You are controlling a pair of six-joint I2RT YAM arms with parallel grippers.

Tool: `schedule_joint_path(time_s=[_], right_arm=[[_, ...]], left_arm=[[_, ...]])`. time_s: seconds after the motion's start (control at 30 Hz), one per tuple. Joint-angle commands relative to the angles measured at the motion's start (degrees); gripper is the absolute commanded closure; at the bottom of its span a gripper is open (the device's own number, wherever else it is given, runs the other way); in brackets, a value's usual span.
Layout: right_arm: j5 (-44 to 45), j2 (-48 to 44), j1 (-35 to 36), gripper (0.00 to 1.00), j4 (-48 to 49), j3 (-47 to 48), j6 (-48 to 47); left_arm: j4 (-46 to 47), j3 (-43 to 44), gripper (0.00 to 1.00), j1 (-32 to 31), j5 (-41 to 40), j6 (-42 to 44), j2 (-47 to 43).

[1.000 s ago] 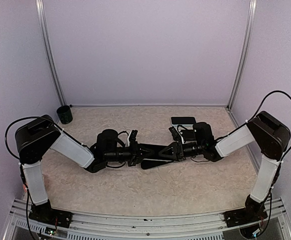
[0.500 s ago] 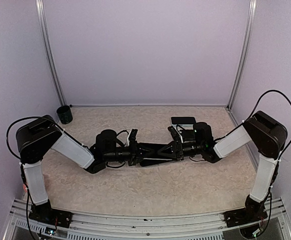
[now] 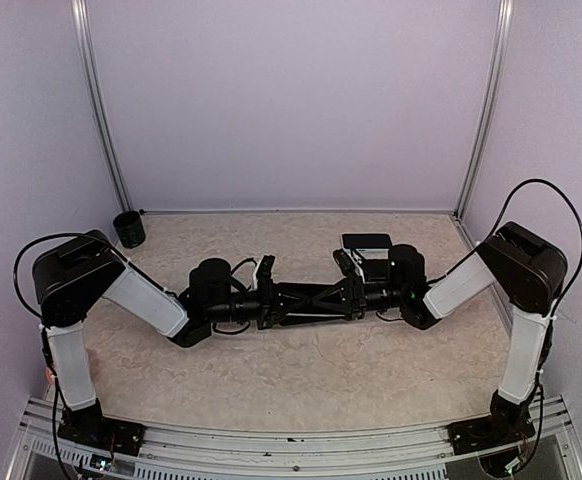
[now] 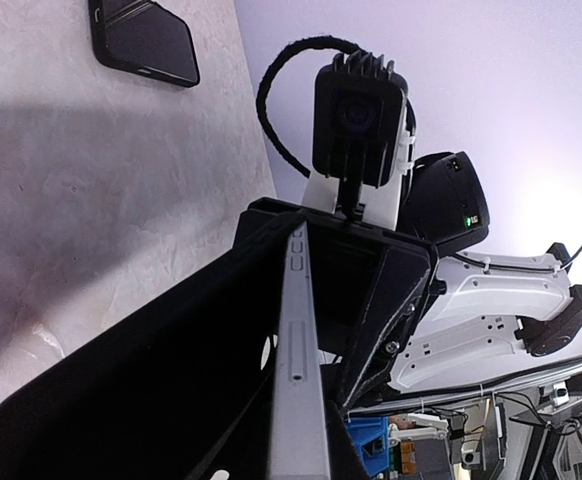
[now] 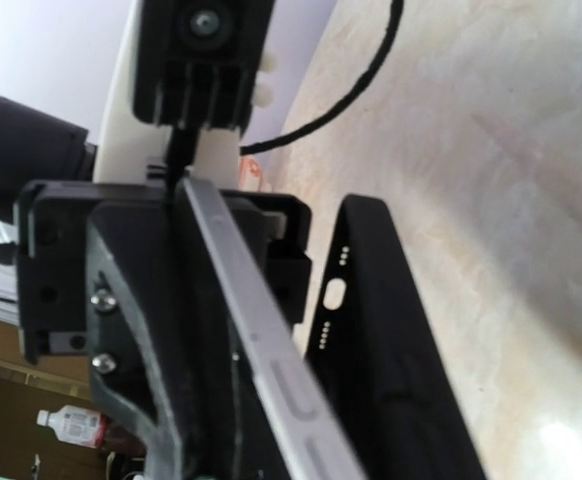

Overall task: Put the phone into the phone case
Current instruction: Install the phone into the phone case.

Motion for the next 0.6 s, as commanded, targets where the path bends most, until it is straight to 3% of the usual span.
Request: schedule_joint_path(time_s=[0.0, 0.27, 0.57], right_arm=[[-4.3, -0.1, 2.7, 0.56, 10.6, 1.7, 2.3], [-5.2, 0.8, 2.8, 0.71, 15.0, 1.4, 5.4], [-5.6, 2.2, 2.6, 0.73, 20.0, 0.6, 8.4]], left_arm=[[1.7, 0.4, 1.00, -1.2, 1.3, -0.5, 1.4], [1.7, 0.4, 1.00, -1.1, 1.4, -0.6, 1.3], [1.7, -0.2, 0.97, -0.5, 1.4, -0.7, 0.9]])
